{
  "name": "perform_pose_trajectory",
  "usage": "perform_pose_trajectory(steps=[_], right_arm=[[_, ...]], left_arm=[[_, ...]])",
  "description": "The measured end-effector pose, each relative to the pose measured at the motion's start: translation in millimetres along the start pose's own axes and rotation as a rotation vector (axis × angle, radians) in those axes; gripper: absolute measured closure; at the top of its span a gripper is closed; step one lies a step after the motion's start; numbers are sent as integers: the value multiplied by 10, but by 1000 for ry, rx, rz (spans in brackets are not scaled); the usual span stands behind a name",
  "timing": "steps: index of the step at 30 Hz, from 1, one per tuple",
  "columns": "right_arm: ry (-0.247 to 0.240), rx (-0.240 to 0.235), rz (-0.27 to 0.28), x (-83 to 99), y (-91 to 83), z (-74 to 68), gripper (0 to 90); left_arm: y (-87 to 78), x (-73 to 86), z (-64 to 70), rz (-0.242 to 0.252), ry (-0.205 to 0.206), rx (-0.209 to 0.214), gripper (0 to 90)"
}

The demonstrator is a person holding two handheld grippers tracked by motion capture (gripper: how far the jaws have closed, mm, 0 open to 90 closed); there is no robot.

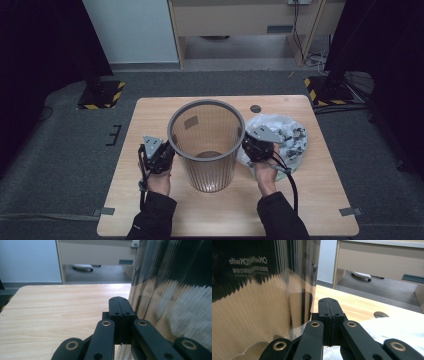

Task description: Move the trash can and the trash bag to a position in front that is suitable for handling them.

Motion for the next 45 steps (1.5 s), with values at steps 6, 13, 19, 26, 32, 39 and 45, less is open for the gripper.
perform_pose_trajectory(steps=[6, 13, 19, 26, 32, 39, 45], right_arm=[[6, 16, -3, 52, -183, 168, 900], [3, 48, -6, 102, -368, 322, 865], [-21, 113, -3, 174, -503, 545, 651], [27, 207, -90, 573, -645, 848, 347], [79, 233, -164, 900, -554, 859, 238], [-19, 294, -216, 1030, -395, 764, 431], [12, 275, -266, 1205, -519, 863, 732]], left_arm=[[24, 3, 225, -5, 23, 25, 900], [76, -1, 393, -8, 45, 64, 899], [48, 104, 206, -94, 111, 129, 660], [-183, 532, -251, -200, 149, 42, 514], [-303, 908, -387, -272, 175, 14, 399], [-288, 1064, -432, -315, 173, 1, 328], [-289, 1141, -504, -341, 161, -7, 315]])
Point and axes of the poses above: each handheld gripper's, and its own axes: y roughly forward along the jaws, x roughly out of its underside, z roughly to its right, the point moved 3 cm from there along y, roughly forward along the jaws, and after that the axes turned 2 degrees about y, right-handed, at the moved point
